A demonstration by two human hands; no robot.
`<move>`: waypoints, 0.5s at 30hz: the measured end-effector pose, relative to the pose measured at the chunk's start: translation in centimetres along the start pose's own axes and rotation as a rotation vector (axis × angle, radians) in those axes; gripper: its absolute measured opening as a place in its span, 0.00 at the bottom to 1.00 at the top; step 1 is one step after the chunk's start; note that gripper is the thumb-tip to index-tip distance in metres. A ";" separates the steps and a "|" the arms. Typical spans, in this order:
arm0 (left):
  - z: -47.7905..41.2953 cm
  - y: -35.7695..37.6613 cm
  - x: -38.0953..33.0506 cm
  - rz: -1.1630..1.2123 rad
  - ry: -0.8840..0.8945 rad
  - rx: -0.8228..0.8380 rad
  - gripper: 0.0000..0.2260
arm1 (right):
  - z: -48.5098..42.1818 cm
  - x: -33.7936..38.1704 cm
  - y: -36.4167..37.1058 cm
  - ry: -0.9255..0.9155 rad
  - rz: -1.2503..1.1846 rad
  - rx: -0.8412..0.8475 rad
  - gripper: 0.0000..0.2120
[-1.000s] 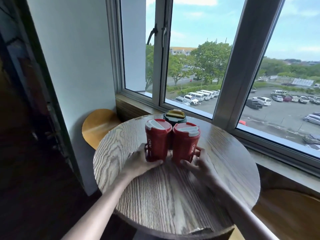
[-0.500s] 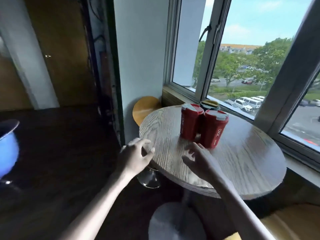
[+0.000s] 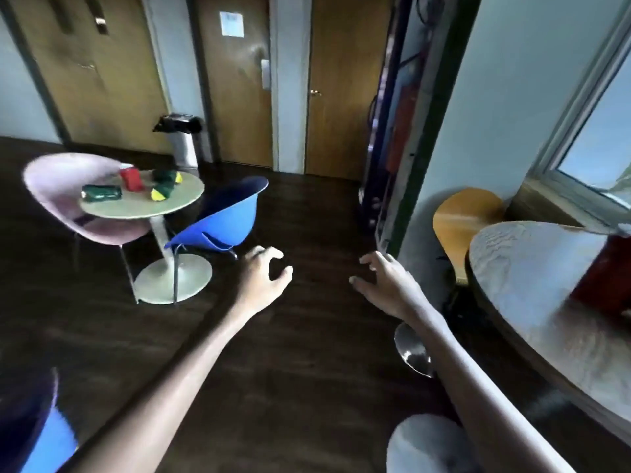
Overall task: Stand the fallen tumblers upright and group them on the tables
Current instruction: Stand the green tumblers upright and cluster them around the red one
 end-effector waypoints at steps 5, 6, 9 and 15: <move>-0.1 -5.3 10.5 -0.107 -0.158 -0.038 0.21 | -5.2 8.7 6.8 -0.123 -0.004 0.079 0.24; -0.2 -6.4 12.4 -0.135 -0.183 -0.046 0.20 | -6.3 10.4 8.1 -0.139 -0.005 0.093 0.24; -1.0 -9.6 17.5 -0.215 -0.212 -0.066 0.21 | -9.6 15.1 11.8 -0.179 -0.022 0.118 0.24; -3.5 -13.8 25.9 -0.217 -0.228 -0.118 0.24 | -15.1 22.6 17.7 -0.206 -0.045 0.178 0.23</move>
Point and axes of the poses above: each hand's wrist, its own z-axis away from the middle knuckle, its own y-axis out of the palm, x = y × z, the point moved 3 cm from there along -z, towards the middle knuckle, and after that the axes turned 1 degree about y, right-handed, at the moved point
